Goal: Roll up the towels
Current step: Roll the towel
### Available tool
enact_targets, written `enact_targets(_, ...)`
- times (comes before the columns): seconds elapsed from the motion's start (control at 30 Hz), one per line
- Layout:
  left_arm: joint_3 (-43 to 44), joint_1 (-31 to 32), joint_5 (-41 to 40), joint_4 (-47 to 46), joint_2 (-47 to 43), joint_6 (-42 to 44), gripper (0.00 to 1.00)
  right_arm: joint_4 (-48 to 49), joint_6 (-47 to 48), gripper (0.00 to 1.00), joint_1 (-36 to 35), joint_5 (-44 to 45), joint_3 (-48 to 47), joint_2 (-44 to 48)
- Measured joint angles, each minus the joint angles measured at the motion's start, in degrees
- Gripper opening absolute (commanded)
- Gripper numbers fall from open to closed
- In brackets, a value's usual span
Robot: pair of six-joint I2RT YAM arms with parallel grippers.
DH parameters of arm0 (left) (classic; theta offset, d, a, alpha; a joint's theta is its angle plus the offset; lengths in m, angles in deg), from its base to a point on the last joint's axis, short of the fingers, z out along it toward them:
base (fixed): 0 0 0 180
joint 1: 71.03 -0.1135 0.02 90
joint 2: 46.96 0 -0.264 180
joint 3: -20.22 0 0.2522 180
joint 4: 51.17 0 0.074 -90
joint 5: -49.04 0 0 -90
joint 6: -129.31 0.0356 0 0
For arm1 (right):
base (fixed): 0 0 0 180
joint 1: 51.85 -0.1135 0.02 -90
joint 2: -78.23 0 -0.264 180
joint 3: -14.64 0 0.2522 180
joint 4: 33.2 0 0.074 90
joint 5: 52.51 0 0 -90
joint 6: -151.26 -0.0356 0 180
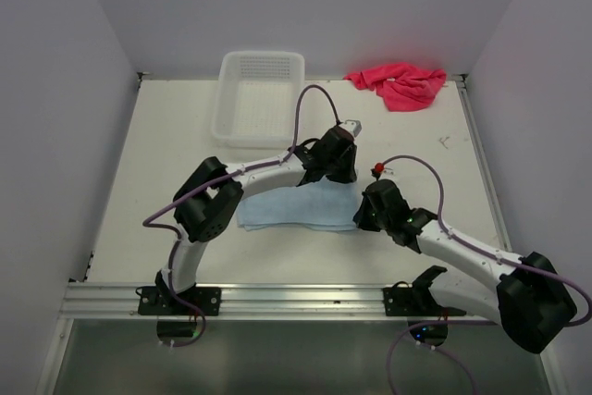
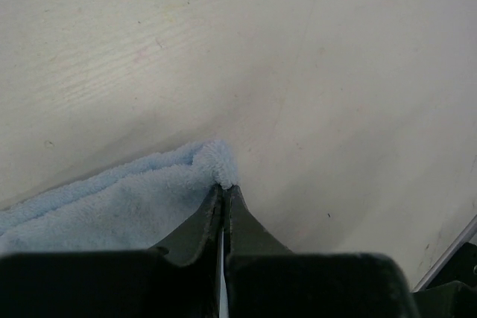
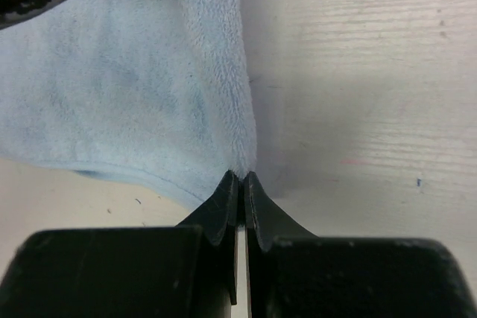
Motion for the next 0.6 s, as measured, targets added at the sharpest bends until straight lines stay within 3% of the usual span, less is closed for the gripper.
enact_targets(0.23, -1.75, -0.74, 3.32, -4.28, -0.02, -0.11, 0.0, -8.68, 1.68, 0.0, -2.23, 6.21, -4.55, 1.29)
enact_targets(0.6, -2.03, -3.82, 9.92, -6.03, 0.0, 2.16, 0.0, -9.44, 3.61, 0.0, -3.45, 7.39, -7.76, -1.14)
